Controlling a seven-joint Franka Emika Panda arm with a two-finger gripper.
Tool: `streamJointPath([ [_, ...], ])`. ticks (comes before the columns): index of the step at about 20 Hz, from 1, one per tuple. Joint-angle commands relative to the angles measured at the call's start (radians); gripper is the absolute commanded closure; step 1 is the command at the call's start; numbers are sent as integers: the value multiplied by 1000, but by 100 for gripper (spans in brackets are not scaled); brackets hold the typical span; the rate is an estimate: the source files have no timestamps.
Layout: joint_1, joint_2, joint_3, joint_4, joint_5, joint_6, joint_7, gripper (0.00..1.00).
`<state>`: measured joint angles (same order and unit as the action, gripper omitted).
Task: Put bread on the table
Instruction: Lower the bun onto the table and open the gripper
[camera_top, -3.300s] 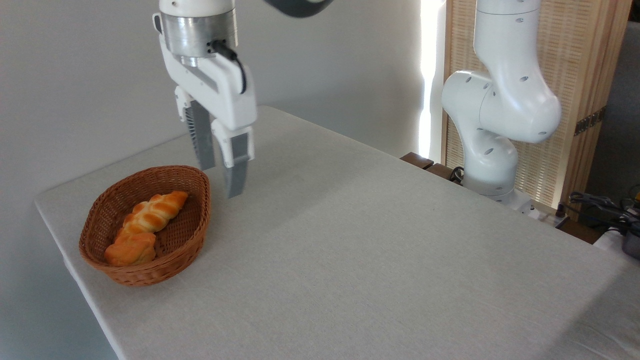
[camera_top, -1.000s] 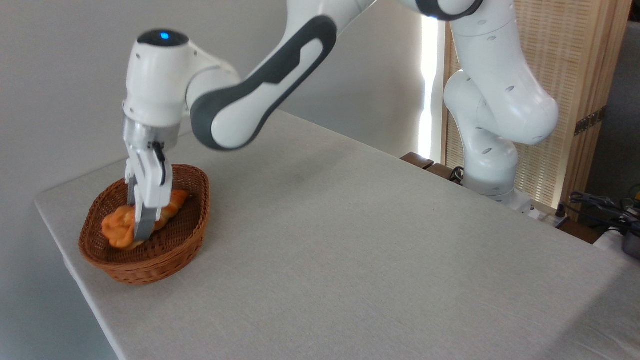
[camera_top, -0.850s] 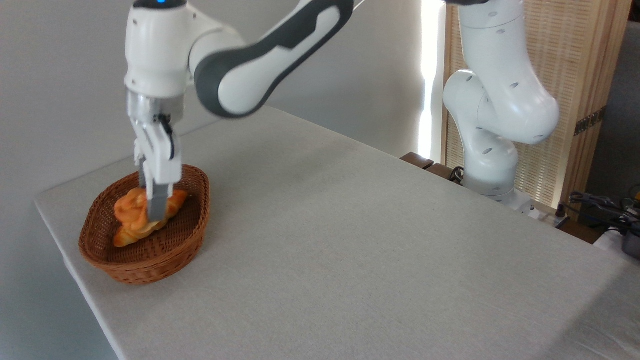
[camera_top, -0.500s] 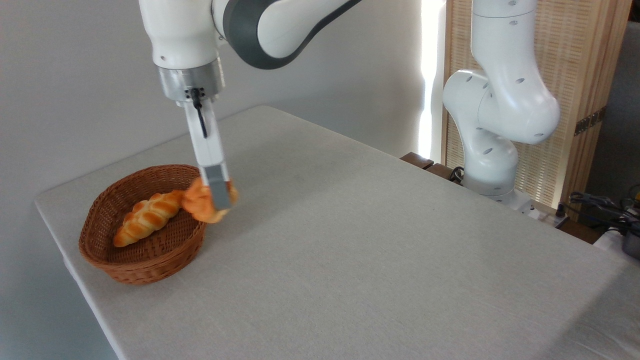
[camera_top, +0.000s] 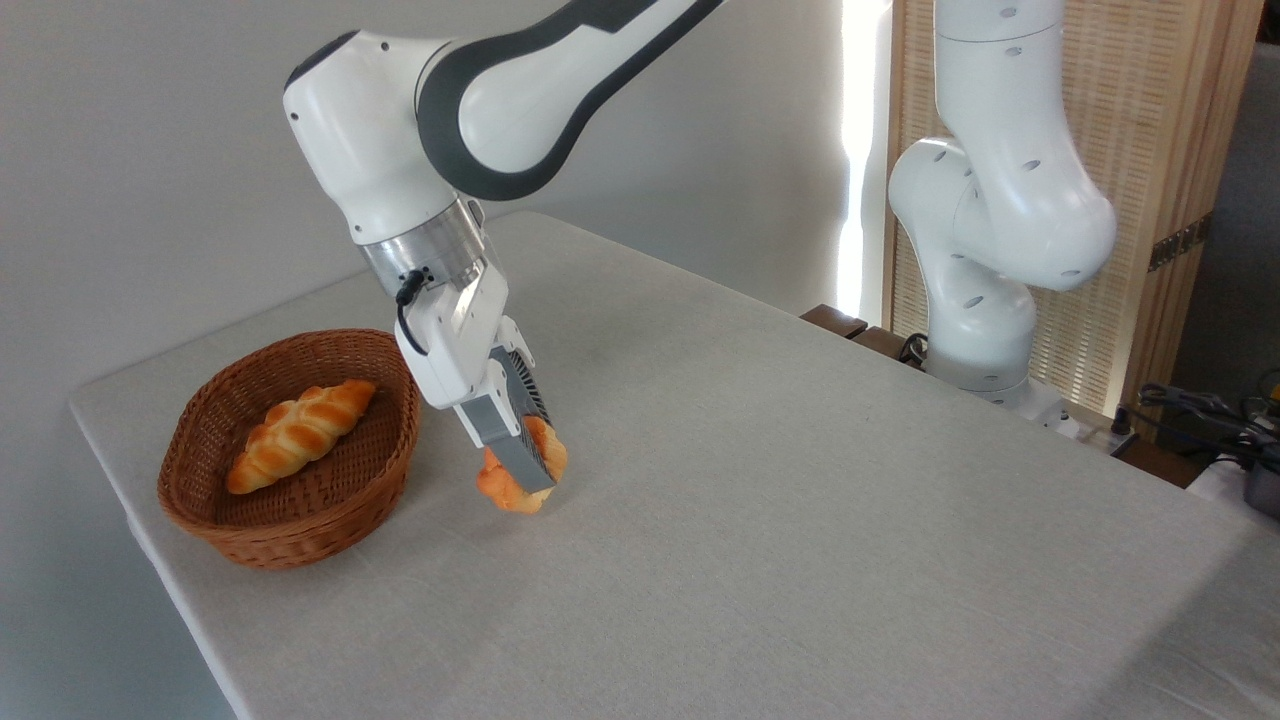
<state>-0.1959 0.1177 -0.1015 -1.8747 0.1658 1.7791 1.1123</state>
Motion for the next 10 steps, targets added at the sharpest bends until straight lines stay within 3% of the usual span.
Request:
streamJointPath([
  [1,-10,7,-9,6,17,-10,9,0],
  [10,-7,-1,-9,17,17,-13,11,0],
])
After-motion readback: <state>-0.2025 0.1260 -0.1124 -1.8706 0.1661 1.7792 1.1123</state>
